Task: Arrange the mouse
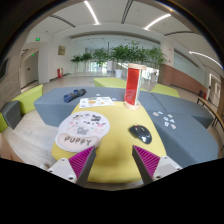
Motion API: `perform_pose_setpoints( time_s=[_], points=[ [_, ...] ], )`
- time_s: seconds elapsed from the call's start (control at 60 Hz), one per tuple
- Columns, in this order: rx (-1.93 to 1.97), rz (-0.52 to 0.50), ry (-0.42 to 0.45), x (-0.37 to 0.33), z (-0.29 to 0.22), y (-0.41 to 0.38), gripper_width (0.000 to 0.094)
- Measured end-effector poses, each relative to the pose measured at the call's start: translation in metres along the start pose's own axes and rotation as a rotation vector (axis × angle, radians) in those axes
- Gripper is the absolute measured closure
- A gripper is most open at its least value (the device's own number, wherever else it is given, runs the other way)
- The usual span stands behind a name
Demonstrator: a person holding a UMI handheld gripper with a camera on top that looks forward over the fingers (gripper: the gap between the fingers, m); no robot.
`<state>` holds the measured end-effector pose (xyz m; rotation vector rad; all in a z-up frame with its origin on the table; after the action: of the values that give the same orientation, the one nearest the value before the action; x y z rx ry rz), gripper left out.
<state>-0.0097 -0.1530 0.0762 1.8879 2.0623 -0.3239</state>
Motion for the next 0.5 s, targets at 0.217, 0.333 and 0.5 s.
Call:
perform_pose_setpoints(
  time_s=[0.217, 0.333, 0.5],
  points=[
    [0.003, 0.110, -0.024, 0.064, 0.006, 0.089, 0.0135],
    [0.021, 0.109, -0.048, 0.107, 0.012, 0.115, 0.0141],
    [0.018, 0.099, -0.044, 0.151, 0.001, 0.124, 0.0137]
  ],
)
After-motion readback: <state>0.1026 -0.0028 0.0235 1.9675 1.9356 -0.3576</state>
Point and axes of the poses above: the point between the fingertips, and its own axes, seen from behind it with the camera up: y to the right, z down, x forward, the way the camera looks, the point moved 5 cm from there along -x, backward, against the way the camera looks, and after that the axes turned 9 degrees about y, right-handed, at the moved point
